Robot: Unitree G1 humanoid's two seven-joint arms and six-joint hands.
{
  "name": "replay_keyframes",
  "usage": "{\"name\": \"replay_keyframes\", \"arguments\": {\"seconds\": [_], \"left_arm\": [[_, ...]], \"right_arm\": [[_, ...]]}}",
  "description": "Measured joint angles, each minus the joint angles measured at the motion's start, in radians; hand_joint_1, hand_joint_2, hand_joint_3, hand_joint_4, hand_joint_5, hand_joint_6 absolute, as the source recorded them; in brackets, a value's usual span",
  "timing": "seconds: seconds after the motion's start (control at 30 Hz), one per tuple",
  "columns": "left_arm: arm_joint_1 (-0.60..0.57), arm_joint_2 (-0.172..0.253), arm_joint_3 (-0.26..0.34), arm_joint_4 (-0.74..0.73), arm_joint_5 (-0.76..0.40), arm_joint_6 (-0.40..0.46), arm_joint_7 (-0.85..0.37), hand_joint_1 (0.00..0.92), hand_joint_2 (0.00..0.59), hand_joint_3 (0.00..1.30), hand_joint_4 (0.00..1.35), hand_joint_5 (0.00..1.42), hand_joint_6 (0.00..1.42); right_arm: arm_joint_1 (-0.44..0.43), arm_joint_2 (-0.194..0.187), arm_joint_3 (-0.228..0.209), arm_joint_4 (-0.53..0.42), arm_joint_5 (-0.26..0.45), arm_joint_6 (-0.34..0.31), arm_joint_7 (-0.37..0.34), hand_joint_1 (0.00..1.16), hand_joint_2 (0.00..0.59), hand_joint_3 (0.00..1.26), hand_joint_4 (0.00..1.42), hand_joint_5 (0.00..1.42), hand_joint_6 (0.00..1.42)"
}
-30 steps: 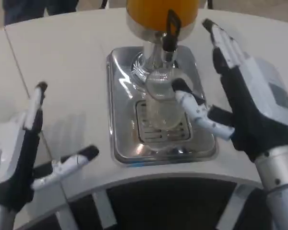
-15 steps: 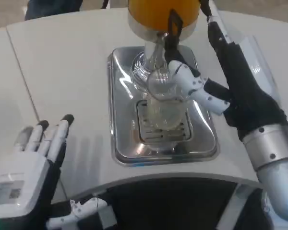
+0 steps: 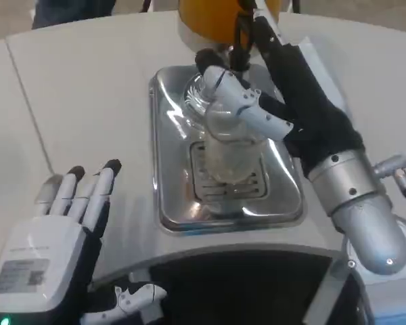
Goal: Grasp the cup under the faucet to collect the drink, then remove the cup.
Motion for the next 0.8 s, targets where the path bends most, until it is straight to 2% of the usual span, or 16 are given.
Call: {"name": "replay_keyframes", "arguments": {"seconds": [0.2, 0.47, 0.5, 0.6, 0.77, 0.8], "left_arm": [[0.001, -0.001, 0.013, 0.003, -0.008, -0.01, 0.0, 0.209, 0.076, 0.0, 0.0, 0.0, 0.0], [-0.009, -0.001, 0.02, 0.034, -0.038, -0.022, 0.001, 0.208, 0.074, 0.0, 0.0, 0.0, 0.0], [-0.011, -0.001, 0.02, 0.036, -0.04, -0.023, 0.001, 0.208, 0.074, 0.0, 0.0, 0.0, 0.0], [-0.014, -0.001, 0.021, 0.045, -0.049, -0.028, 0.001, 0.167, 0.133, 0.0, 0.0, 0.0, 0.02], [-0.045, -0.033, 0.036, 0.082, -0.087, -0.003, 0.002, 0.119, 0.142, 0.0, 0.0, 0.0, 0.04], [-0.051, -0.036, 0.042, 0.087, -0.093, 0.001, 0.002, 0.106, 0.136, 0.0, 0.0, 0.0, 0.04]], "right_arm": [[-0.003, -0.022, 0.042, 0.007, 0.032, 0.001, 0.016, 0.34, 0.38, 0.0, 0.0, 0.0, 0.02], [0.023, -0.053, 0.077, -0.077, 0.036, 0.078, 0.035, 0.33, 0.383, 0.0, 0.0, 0.0, 0.02], [0.022, -0.062, 0.078, -0.082, 0.036, 0.085, 0.039, 0.33, 0.383, 0.0, 0.0, 0.0, 0.02], [0.007, -0.1, 0.09, -0.095, 0.018, 0.113, 0.058, 0.33, 0.383, 0.0, 0.0, 0.0, 0.02], [-0.091, -0.197, 0.155, -0.089, -0.099, 0.17, 0.134, 0.31, 0.373, 0.0, 0.0, 0.0, 0.02], [-0.101, -0.204, 0.163, -0.086, -0.11, 0.173, 0.145, 0.31, 0.374, 0.0, 0.0, 0.0, 0.02]]}}
